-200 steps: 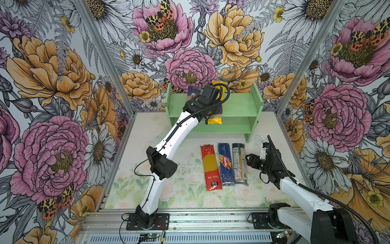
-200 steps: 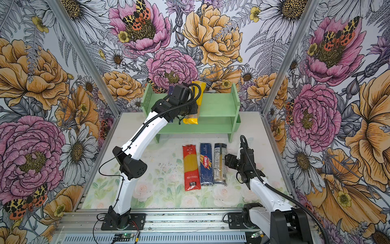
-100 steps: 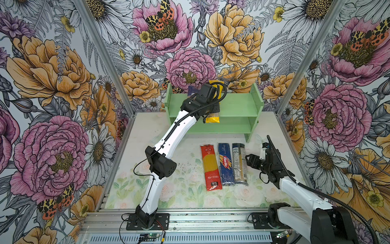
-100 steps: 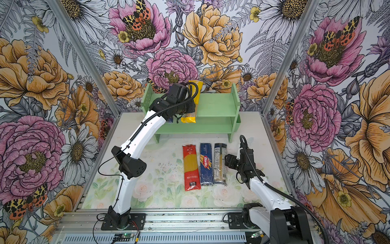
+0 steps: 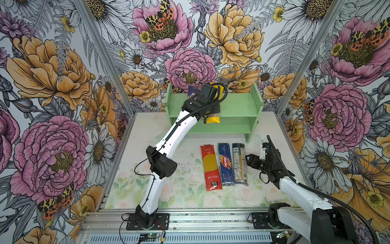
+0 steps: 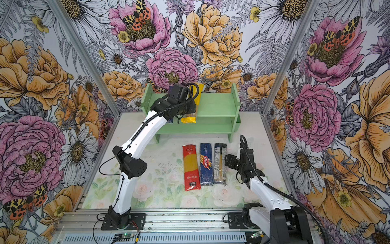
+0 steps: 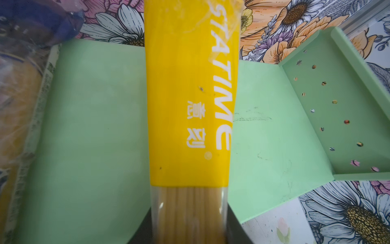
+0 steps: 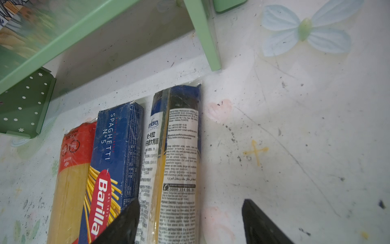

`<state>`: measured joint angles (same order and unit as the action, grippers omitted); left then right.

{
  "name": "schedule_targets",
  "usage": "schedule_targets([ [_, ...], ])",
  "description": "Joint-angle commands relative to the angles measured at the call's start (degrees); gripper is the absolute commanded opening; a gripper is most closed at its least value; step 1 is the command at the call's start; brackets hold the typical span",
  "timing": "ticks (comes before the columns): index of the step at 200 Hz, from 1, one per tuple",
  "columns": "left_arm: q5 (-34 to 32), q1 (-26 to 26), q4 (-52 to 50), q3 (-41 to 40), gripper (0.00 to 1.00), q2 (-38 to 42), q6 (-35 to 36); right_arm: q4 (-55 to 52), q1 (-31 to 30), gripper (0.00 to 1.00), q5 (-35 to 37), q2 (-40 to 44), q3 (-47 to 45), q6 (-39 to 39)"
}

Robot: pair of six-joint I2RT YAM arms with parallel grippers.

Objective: Arrange pasta packages on shelves
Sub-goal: Place the pasta bag on the shelf.

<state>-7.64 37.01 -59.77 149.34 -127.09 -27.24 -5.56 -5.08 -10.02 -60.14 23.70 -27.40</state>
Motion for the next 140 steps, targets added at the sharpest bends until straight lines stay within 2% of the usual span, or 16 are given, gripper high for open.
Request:
schedule_targets([
  [1,-2.3,0.34,6.8,1.66,0.36,1.18,-0.14,0.29,-0.41,0.78,-0.59,-0.08,0.69,0.5],
  [25,-3.0,0.38,6.86,1.75,0.41,1.17,0.26,0.29,-0.46,0.78,-0.63,-0.07,0.64,0.5],
  [80,-3.07,0.68,6.94,2.95,0.42,0.95,0.9,0.25,-0.42,0.79,-0.79,-0.04,0.56,0.43],
  [101,-3.9,1.47,6.94,3.59,0.48,1.22,1.95,0.29,-0.45,0.79,-0.88,0.01,0.6,0.5],
  [114,-7.06,2.07,6.89,4.0,0.51,1.36,3.09,0.29,-0.45,0.8,-0.88,-0.04,0.62,0.48],
  [140,-7.14,2.27,6.98,4.71,0.52,1.53,3.73,0.29,-0.45,0.8,-1.05,-0.31,0.64,0.45],
])
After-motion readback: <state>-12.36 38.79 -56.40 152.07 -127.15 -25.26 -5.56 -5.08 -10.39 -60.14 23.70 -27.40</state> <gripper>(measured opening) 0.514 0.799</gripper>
